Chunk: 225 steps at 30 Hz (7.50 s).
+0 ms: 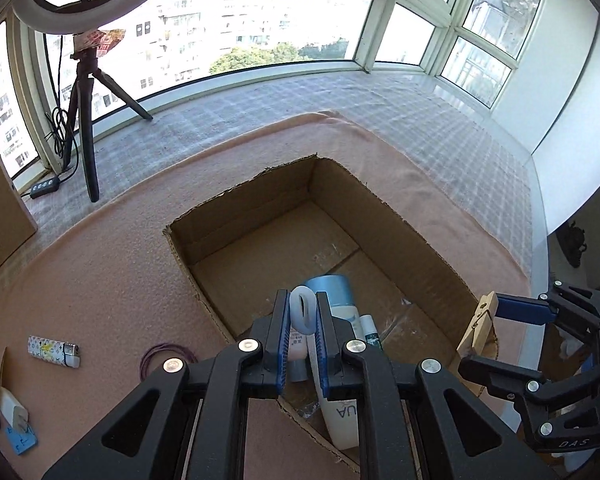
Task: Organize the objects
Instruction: 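Carry the white block and clothespin over the cardboard box with both grippers, then lower the block and clothespin into the box and open both grippers, then move the right gripper to the patterned lighter while the left approaches the blue tape measure, then grasp the patterned lighter with the right gripper while the left grasps the blue tape measure, then carry the lighter and tape measure into the box and open both grippers, then move the right gripper to the black card on the white charger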
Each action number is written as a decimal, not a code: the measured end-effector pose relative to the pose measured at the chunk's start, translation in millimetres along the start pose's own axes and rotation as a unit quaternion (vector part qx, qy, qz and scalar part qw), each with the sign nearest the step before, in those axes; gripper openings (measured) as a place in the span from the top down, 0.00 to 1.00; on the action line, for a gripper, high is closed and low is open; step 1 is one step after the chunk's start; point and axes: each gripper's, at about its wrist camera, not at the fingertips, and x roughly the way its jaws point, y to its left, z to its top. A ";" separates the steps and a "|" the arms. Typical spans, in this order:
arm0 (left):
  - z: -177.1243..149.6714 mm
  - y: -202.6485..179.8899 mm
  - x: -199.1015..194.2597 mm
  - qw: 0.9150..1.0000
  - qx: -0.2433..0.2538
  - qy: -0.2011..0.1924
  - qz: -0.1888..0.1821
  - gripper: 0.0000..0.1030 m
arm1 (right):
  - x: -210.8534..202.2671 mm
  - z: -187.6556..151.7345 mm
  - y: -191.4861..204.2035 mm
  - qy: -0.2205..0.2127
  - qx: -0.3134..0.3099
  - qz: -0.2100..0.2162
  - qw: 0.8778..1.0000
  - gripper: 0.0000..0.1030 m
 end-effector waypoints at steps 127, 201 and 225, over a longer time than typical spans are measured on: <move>-204.1 380.7 -133.0 0.925 -0.305 0.032 0.224 0.48 | 201.5 89.0 287.4 0.093 -0.214 0.058 0.971 0.79; 14.0 13.9 7.4 0.999 -0.037 -0.003 0.038 0.19 | -4.1 -13.8 19.0 -0.033 -0.051 0.002 0.998 0.23; -73.0 117.4 -90.0 0.985 -0.134 -0.034 0.102 0.19 | 9.8 10.4 59.1 -0.014 -0.024 0.097 0.995 0.23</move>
